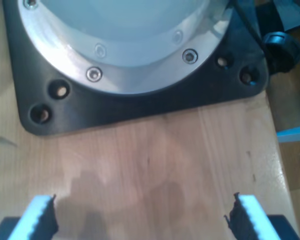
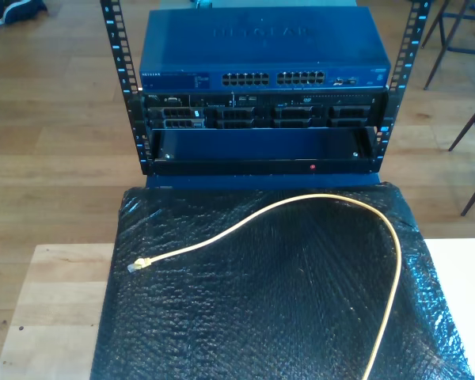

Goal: Grab the cable and plug it in

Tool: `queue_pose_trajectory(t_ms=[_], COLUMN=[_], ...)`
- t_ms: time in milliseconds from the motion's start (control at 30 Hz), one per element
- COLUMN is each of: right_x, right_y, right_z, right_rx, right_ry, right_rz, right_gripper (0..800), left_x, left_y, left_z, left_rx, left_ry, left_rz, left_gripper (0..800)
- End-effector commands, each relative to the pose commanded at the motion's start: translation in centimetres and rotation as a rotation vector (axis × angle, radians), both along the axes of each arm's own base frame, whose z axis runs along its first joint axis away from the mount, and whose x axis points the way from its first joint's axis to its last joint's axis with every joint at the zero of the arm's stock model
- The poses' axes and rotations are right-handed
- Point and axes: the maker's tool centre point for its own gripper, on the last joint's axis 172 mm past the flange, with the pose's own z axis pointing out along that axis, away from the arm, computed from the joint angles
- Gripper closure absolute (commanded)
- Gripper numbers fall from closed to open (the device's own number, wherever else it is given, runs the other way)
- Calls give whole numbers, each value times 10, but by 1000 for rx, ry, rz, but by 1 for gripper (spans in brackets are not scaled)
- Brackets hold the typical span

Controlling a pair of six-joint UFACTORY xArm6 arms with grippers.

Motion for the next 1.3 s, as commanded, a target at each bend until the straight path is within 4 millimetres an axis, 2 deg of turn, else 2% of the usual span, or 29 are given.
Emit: queue_pose_trajectory(t_ms=[100,267,367,633,800,933,1067,1300], right_x=[0,1,3,10,31,50,67,92], right_y=[2,-5,-12,-30,-41,-44,-56,-72], right_z=[11,32,45,74,87,94,103,119], right_rx=[32,49,47,21,-15,-38,-54,-50], right_ry=[8,26,32,56,80,97,112,143], right_rz=[-20,-69,-100,-189,-216,-223,-252,-286], right_gripper=[3,3,3,3,2,2,2,1], left_x=[0,0,1,14,31,45,58,66], left_y=[4,1,6,21,21,23,26,24], left_z=[7,23,33,81,111,127,133,134], left_rx=[-4,-51,-52,-75,-111,-110,-85,-80], left_ry=[2,13,12,-10,-37,-22,8,25], left_rz=[-1,5,6,36,39,53,51,61], left_gripper=[0,0,0,0,0,0,0,0])
